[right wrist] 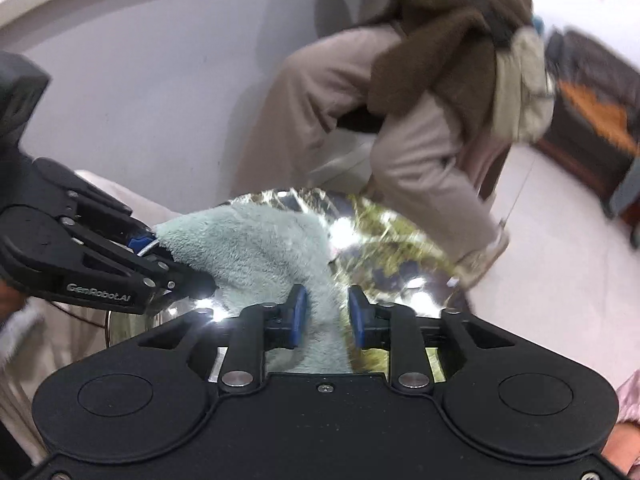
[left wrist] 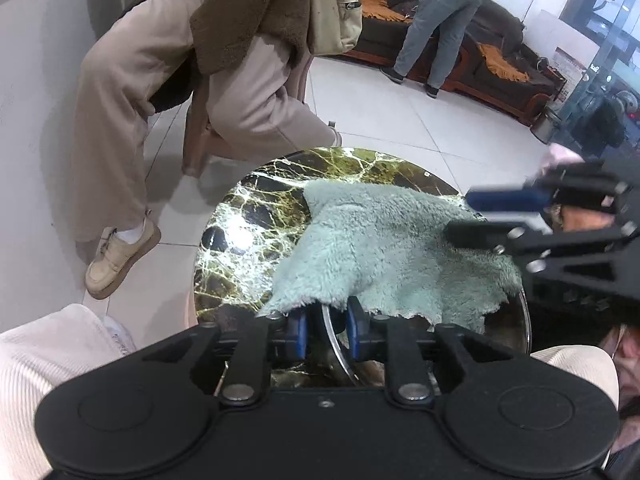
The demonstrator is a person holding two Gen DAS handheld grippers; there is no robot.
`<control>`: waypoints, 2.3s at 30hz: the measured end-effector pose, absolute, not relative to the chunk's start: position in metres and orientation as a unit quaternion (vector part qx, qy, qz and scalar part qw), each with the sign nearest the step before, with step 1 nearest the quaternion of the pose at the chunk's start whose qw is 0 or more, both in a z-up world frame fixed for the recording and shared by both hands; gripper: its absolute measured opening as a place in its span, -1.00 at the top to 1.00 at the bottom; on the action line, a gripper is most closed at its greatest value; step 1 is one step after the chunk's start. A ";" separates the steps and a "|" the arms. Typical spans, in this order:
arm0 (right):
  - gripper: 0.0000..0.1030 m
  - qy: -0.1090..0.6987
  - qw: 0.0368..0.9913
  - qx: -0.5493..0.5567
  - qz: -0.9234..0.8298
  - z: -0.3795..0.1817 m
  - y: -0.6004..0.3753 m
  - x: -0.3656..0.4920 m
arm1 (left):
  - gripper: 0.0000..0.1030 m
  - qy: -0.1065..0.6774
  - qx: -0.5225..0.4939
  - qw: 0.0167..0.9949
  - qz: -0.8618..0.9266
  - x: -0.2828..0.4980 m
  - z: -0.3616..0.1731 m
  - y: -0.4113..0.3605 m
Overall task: Clean bowl
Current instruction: 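Hold the bowl rim with the left gripper while the right gripper spreads the towel over the bowl, then hold the bowl rim with the left gripper while the right gripper wipes the towel around the inner wall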
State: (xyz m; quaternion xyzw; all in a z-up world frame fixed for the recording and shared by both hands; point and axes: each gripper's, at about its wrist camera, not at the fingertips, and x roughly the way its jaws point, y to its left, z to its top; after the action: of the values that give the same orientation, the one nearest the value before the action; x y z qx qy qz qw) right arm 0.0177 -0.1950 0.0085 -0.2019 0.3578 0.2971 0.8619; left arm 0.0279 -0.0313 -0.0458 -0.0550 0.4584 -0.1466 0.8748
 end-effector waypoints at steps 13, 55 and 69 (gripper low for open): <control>0.32 0.350 0.732 -0.398 0.428 -0.006 -0.117 0.041 | 0.63 0.465 -0.066 0.870 -0.149 0.027 -0.050 -0.032; 0.57 0.387 0.736 -0.383 0.401 -0.007 -0.135 0.045 | 0.57 0.471 -0.050 0.867 -0.153 0.029 -0.050 -0.038; 0.52 0.394 0.744 -0.392 0.370 -0.003 -0.148 0.031 | 0.58 0.468 -0.032 0.870 -0.155 0.029 -0.049 -0.042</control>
State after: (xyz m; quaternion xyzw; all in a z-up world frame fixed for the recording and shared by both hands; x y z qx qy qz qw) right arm 0.0307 -0.1479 -0.0025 -0.3919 0.3945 0.3698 0.7443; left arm 0.0286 -0.0418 -0.0492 -0.0318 0.4675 -0.1552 0.8697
